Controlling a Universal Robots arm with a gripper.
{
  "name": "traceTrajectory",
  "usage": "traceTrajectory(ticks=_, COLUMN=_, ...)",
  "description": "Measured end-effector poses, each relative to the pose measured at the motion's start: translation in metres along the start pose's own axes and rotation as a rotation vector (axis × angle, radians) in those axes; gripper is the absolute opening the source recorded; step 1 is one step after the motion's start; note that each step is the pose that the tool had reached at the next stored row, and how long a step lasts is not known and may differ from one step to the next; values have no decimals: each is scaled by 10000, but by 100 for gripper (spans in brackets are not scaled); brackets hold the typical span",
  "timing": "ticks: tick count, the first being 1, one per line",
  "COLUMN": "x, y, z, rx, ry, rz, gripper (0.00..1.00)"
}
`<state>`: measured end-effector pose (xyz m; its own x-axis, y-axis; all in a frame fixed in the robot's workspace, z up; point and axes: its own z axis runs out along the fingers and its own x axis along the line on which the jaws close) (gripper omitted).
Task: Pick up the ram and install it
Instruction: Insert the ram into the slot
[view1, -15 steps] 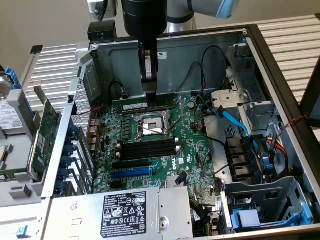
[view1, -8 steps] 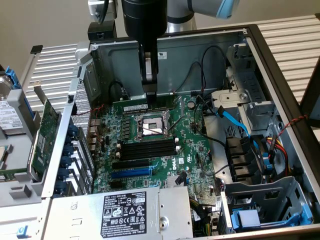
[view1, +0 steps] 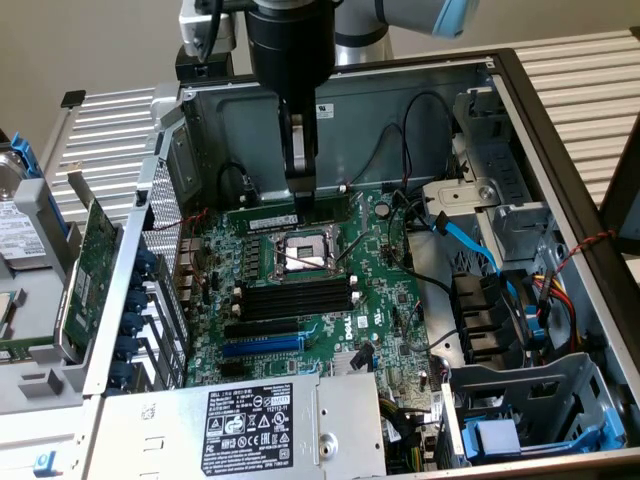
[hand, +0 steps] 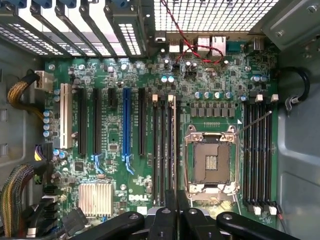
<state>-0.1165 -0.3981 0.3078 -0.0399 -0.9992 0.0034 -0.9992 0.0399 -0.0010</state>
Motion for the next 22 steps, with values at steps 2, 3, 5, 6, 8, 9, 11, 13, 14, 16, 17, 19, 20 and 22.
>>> traceTrajectory(ticks=2, x=0, y=0, z=8, rx=5, ry=0, rz=2, gripper=12)
traceTrajectory(ticks=3, x=0, y=0, z=10, rx=5, ry=1, rz=2, gripper=12)
traceTrajectory(ticks=5, x=2, y=1, z=14, rx=6, ry=0, rz=5, gripper=12)
traceTrajectory(ticks=6, x=4, y=0, z=17, rx=7, ry=-1, rz=5, gripper=12)
traceTrajectory(ticks=8, x=10, y=0, z=24, rx=8, ry=-2, rz=5, gripper=12)
traceTrajectory(ticks=9, x=13, y=0, z=27, rx=7, ry=-1, rz=5, gripper=12)
traceTrajectory(ticks=11, x=15, y=0, z=38, rx=7, ry=-1, rz=8, gripper=12)
traceTrajectory(ticks=13, x=16, y=0, z=50, rx=7, ry=-1, rz=10, gripper=12)
traceTrajectory(ticks=14, x=16, y=-1, z=55, rx=7, ry=-1, rz=12, gripper=12)
traceTrajectory(ticks=16, x=17, y=-1, z=65, rx=7, ry=-1, rz=15, gripper=12)
traceTrajectory(ticks=17, x=19, y=0, z=69, rx=6, ry=0, rz=16, gripper=12)
traceTrajectory(ticks=19, x=25, y=-1, z=75, rx=7, ry=0, rz=15, gripper=12)
traceTrajectory(ticks=20, x=29, y=-1, z=77, rx=7, ry=-1, rz=16, gripper=12)
traceTrajectory(ticks=22, x=39, y=-2, z=81, rx=6, ry=-1, rz=16, gripper=12)
